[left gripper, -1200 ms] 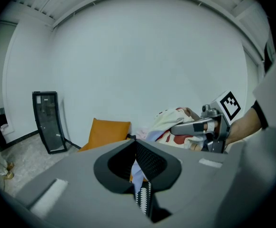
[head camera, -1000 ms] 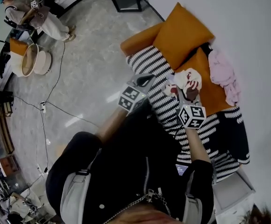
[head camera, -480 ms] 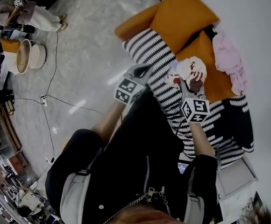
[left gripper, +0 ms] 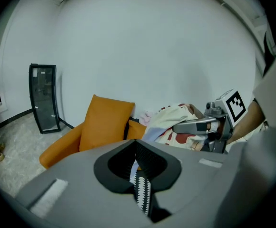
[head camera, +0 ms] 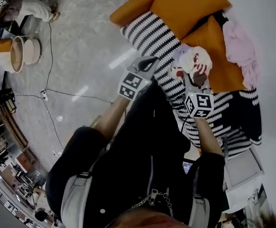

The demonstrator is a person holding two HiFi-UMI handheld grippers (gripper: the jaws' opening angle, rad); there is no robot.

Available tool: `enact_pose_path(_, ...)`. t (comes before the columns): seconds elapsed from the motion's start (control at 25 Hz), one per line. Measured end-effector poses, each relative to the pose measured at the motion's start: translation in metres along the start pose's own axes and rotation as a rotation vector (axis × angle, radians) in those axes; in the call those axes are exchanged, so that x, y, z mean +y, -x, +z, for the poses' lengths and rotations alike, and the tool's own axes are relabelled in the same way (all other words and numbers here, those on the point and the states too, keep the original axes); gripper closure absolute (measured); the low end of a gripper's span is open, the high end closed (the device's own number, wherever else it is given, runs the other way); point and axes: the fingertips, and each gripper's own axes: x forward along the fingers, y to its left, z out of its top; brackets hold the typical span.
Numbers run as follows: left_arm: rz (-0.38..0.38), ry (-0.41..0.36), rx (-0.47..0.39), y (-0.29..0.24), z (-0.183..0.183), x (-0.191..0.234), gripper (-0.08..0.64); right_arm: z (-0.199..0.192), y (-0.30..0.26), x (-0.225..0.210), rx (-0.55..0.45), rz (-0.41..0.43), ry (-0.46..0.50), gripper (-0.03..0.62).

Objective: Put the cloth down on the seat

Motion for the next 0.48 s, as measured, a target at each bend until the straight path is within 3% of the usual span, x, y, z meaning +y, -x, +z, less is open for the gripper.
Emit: enact_pose_path(0.48, -0.065, 0.064, 0.134, -0.034, -0.071, 0.025, 0.549, -0.072, -0.065, -0.009, 0.152, -0.067, -0.039, 0.439)
